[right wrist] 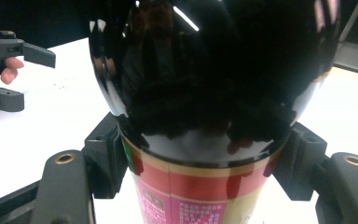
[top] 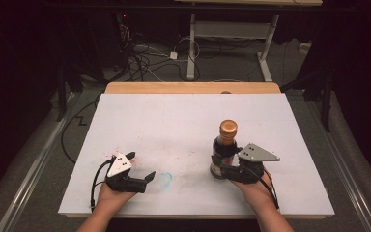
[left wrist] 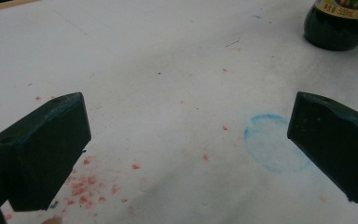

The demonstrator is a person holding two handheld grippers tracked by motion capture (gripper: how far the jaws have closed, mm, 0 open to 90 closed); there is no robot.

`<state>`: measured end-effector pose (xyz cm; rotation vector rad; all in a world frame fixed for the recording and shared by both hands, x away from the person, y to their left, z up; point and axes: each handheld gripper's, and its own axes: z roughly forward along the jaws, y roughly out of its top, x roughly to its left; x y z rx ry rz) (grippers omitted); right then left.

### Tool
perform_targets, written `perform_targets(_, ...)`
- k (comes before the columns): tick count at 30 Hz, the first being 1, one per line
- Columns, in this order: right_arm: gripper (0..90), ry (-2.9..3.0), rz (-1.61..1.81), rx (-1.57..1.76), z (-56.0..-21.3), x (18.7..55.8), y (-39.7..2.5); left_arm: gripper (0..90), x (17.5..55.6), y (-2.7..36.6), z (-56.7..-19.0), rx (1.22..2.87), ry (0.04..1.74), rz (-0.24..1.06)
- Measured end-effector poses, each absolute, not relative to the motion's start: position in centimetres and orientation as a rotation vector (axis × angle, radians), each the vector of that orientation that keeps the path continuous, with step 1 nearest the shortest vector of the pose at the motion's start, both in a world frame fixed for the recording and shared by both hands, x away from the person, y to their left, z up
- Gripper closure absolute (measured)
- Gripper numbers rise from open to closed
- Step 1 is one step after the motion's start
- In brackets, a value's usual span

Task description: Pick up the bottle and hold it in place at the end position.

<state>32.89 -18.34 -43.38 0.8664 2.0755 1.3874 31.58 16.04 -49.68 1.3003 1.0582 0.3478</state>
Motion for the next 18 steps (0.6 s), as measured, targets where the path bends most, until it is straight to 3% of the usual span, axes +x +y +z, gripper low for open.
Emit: perform_targets(18,31.6,2.020,1.416,0.885,-42.3,38.3,-14.2,0.0,31.5,16.1,-49.7,1.303,1.048,0.347)
